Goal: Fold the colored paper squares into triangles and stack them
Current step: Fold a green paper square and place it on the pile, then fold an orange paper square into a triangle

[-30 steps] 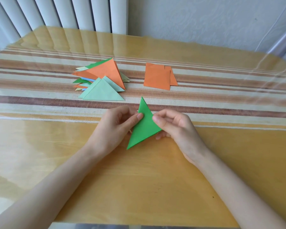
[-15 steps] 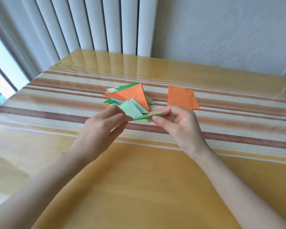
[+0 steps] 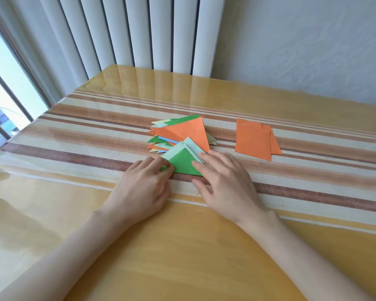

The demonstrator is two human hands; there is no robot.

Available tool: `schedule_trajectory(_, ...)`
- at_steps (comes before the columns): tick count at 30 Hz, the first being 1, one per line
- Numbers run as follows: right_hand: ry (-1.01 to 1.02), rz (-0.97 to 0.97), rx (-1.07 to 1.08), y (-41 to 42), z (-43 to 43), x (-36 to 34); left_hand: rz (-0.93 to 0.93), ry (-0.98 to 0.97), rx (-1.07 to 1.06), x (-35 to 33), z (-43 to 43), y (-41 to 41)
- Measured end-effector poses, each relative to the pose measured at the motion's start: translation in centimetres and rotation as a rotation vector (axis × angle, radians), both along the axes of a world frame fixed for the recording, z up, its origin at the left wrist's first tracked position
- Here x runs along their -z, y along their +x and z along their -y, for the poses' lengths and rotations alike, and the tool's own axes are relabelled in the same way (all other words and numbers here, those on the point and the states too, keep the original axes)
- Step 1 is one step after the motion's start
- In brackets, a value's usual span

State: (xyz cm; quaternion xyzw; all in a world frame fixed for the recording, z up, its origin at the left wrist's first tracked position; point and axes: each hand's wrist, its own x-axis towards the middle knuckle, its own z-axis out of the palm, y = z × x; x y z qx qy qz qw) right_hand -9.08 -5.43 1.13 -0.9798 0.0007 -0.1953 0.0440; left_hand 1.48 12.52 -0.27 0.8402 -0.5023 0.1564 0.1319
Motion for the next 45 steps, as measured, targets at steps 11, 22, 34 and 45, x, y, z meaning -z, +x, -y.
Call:
schedule_trajectory(11,-0.062,0.026,0.161,3.5,-1.1,1.6,-0.017,0.11,-0.212,-0.1,2.0,-0.1)
schedule_trajectory(22,0.24,-0.09,0.083,0.0,3.1,0.5,-0.089,0.036,-0.322,-0.2,3.1,-1.1)
schedule_trajectory(34,0.133,-0.264,0.334,-4.8,7.5,0.0,-0.097,-0.186,-0.083,-0.6,6.1,-6.7)
schedule_trajectory(45,0.214,-0.139,0.425,-8.7,2.7,-0.3,-0.456,-0.443,0.071,-0.4,7.5,-8.6)
